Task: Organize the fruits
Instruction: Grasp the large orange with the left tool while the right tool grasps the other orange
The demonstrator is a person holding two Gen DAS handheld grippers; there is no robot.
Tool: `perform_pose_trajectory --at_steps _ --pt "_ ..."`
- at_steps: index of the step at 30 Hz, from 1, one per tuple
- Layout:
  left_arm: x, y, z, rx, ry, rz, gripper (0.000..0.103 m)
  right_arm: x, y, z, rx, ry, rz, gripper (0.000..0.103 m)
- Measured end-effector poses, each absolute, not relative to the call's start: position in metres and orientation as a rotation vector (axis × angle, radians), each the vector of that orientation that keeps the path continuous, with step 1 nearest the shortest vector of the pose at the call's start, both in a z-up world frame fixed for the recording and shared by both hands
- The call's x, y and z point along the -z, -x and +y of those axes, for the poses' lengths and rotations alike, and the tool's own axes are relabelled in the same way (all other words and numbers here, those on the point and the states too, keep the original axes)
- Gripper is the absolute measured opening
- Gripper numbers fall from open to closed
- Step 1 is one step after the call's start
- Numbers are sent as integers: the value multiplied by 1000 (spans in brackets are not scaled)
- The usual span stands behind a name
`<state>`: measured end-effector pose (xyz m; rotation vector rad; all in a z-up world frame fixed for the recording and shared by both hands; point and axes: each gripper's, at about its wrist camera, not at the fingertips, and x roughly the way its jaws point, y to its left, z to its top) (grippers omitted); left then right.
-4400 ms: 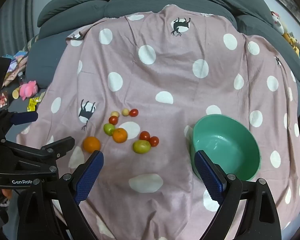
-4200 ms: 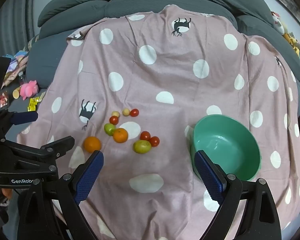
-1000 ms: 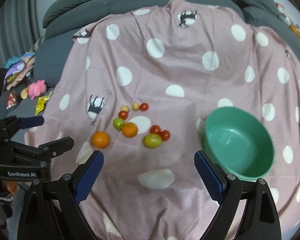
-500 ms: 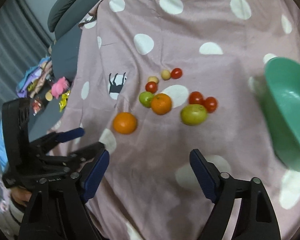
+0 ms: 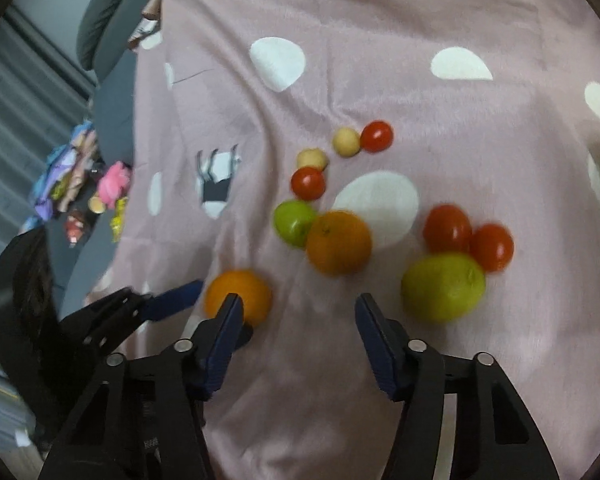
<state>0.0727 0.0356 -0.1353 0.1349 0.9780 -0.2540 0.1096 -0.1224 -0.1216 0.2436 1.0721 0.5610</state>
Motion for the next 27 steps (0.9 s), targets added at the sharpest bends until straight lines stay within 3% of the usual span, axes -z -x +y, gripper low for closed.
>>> perform_pose_trajectory --at_steps 9,11,21,27 --pt "137 -87 39 259 -134 972 53 128 -145 -99 -487 -36 1085 52" --pt "136 -85 45 257 -85 958 55 131 -148 -98 -481 -15 1091 45" --pt "116 -63 40 323 -109 810 52 127 -142 -124 -515 -120 1071 43" --pt "137 -77 24 324 -199 905 51 128 -140 -123 -537 -148 1075 43"
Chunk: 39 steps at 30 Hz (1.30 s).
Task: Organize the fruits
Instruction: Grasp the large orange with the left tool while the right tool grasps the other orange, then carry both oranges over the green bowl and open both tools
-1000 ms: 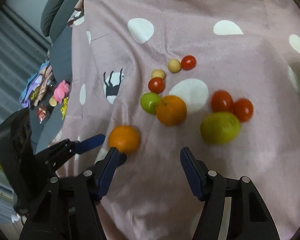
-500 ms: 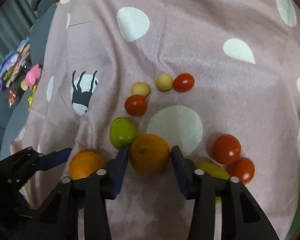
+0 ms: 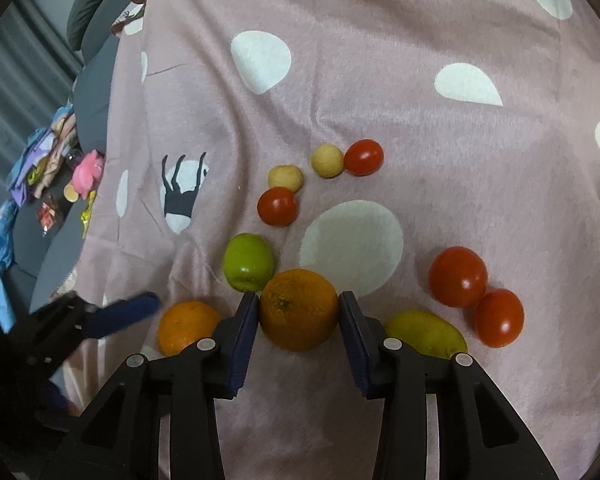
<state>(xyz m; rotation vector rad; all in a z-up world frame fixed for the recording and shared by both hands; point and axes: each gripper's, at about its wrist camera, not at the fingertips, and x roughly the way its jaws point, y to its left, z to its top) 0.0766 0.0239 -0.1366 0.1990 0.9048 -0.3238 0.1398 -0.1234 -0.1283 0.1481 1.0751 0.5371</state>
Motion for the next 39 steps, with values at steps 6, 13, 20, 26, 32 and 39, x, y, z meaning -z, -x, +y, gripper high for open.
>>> perform_pose_trajectory --at_steps 6,13,20,26,32,39 --pt "143 -85 14 265 -281 918 43 131 -140 -119 -546 -171 1066 43" --pt "142 -82 19 273 -247 907 41 127 -135 -123 -551 -187 1052 43" --pt "116 -65 26 310 -119 867 41 102 -114 -133 -570 -224 988 43" --pt "82 -57 3 368 -100 794 41 78 -96 -160 -543 -276 907 43" --pt "60 -56 -36 430 -127 743 41 58 -79 -199 -464 -293 832 43" --pt "37 -63 -96 544 -167 677 41 42 -59 -253 -344 -320 756 43"
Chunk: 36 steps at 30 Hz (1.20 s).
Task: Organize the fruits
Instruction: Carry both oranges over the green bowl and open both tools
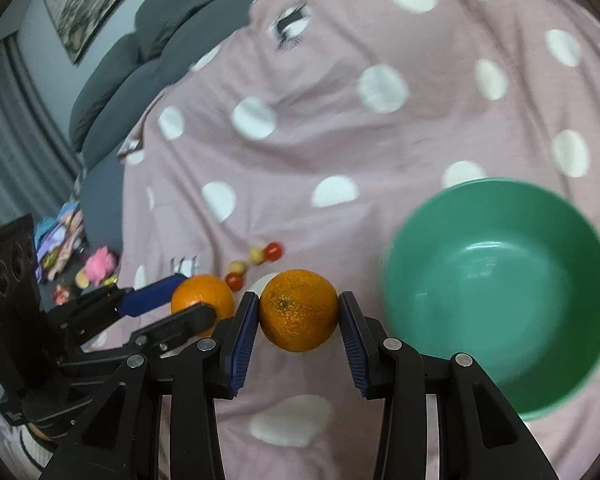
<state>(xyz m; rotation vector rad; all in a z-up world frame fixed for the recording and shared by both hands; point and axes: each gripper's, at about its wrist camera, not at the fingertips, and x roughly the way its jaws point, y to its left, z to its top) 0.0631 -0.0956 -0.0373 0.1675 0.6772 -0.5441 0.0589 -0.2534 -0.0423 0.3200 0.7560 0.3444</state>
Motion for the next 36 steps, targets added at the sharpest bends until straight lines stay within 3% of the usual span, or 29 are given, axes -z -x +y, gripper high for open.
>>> perform_pose_trajectory --at_steps 16,28,30,34,36 --pt "49 -97 -217 740 -234 708 41 53 -39 -351 -45 -331 726 43" --pt "72 -103 -227 742 -267 773 44 68 -38 -364 27 -331 778 43" --pt "72 -102 -225 737 -269 770 48 69 -38 -364 37 -330 791 43" --pt "60 -97 -214 730 -228 741 71 64 -35 -364 57 -332 778 49" --pt "55 -92 -207 718 -220 725 72 59 -32 -363 59 -337 765 51"
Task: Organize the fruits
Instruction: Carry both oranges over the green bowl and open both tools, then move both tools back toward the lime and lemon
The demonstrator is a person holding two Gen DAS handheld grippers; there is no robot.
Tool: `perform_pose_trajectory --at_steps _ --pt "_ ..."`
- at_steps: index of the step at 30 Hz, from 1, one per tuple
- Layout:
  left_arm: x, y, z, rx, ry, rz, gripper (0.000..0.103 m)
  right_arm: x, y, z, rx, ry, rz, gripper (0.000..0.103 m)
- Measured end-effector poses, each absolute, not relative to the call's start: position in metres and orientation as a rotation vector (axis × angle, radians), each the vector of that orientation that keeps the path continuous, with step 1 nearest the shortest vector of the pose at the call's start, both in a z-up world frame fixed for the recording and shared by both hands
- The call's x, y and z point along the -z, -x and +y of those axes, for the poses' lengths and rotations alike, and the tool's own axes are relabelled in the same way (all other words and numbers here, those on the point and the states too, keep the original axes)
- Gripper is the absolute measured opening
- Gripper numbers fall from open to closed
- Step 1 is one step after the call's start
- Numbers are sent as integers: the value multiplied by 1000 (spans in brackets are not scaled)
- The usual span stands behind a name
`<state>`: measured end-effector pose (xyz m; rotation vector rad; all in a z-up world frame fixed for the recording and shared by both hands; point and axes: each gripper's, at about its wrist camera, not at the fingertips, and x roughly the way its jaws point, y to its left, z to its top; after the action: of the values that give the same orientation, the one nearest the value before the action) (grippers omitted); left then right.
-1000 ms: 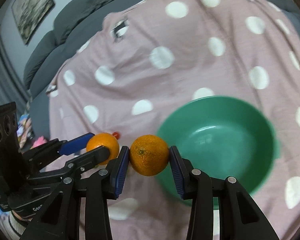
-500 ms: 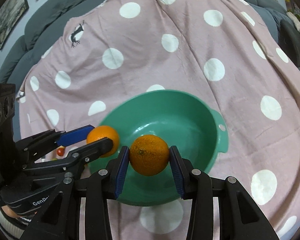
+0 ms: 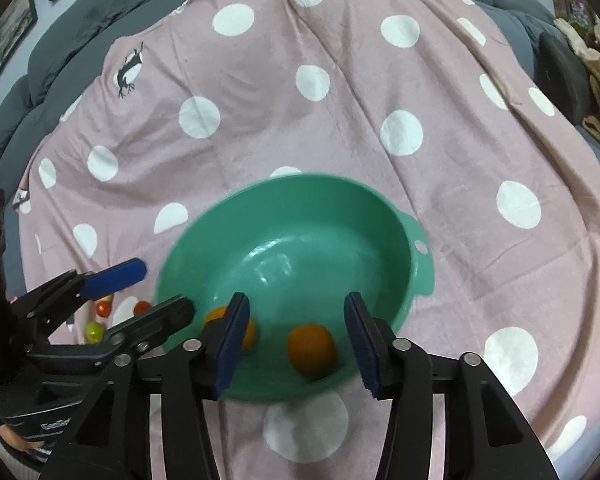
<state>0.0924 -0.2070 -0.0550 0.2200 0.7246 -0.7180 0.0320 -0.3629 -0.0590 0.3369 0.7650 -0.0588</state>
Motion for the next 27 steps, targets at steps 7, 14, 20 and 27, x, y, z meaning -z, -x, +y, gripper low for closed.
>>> perform_pose_trajectory --at_steps 7,14,20,27 --pt "50 -68 -146 617 -169 723 78 47 -17 -345 7 -323 745 51" --pt "66 -34 -47 416 -88 782 79 43 -4 -318 -85 -305 747 51" --pt "84 -5 17 313 8 846 80 47 -1 -276 -213 -253 773 51" --pt "93 8 36 307 61 865 80 68 -5 -225 -316 -188 863 51"
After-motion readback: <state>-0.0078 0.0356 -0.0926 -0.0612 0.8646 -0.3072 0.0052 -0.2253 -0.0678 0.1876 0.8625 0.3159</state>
